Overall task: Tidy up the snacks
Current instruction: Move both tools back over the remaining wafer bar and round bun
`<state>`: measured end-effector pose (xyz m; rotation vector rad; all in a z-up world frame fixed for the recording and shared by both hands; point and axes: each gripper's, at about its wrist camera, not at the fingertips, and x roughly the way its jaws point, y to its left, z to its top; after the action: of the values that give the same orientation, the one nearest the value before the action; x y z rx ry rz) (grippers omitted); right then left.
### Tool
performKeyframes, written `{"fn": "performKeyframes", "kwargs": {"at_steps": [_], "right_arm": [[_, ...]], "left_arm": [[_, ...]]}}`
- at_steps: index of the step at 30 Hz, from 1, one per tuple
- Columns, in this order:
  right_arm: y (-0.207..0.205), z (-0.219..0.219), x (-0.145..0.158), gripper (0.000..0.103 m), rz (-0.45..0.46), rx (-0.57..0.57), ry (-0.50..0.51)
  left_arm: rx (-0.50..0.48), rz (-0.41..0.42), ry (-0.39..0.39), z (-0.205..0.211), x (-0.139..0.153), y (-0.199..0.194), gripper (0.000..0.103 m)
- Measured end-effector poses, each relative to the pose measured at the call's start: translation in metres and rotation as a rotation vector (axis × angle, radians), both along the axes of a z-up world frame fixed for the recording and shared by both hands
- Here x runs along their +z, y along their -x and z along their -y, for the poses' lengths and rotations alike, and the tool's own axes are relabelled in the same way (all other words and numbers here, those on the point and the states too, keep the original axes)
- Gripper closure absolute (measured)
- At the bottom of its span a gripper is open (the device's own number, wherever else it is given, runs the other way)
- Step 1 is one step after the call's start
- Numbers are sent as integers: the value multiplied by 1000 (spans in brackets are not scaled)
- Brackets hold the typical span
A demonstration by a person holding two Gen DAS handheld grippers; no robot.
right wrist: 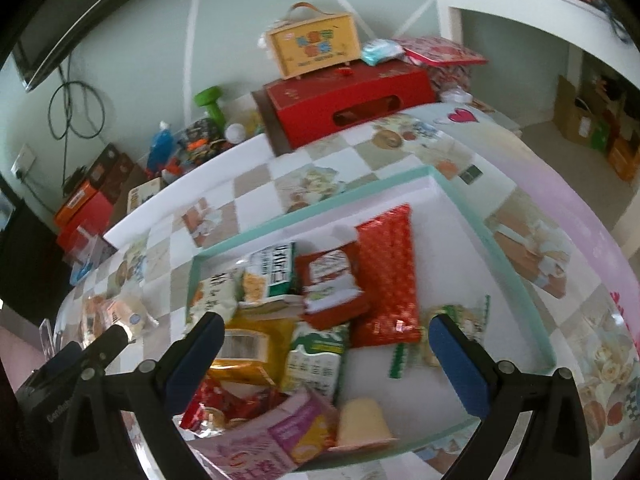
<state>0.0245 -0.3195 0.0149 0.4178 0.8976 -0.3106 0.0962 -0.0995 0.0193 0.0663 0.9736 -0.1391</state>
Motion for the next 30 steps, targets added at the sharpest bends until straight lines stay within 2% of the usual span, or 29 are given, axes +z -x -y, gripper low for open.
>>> {"fn": "performKeyframes", "kwargs": {"at_steps": [10, 16, 30], "right_arm": [[-14, -44, 8, 0, 40, 85, 35], [-25, -76, 10, 0, 62, 155, 33], [-47, -130, -1, 0, 74, 269, 39]], "left_arm": [[126, 5, 28, -49, 4, -10, 7], [169, -6, 36, -75, 2, -15, 7], [315, -37, 30, -156, -4, -31, 7]]}}
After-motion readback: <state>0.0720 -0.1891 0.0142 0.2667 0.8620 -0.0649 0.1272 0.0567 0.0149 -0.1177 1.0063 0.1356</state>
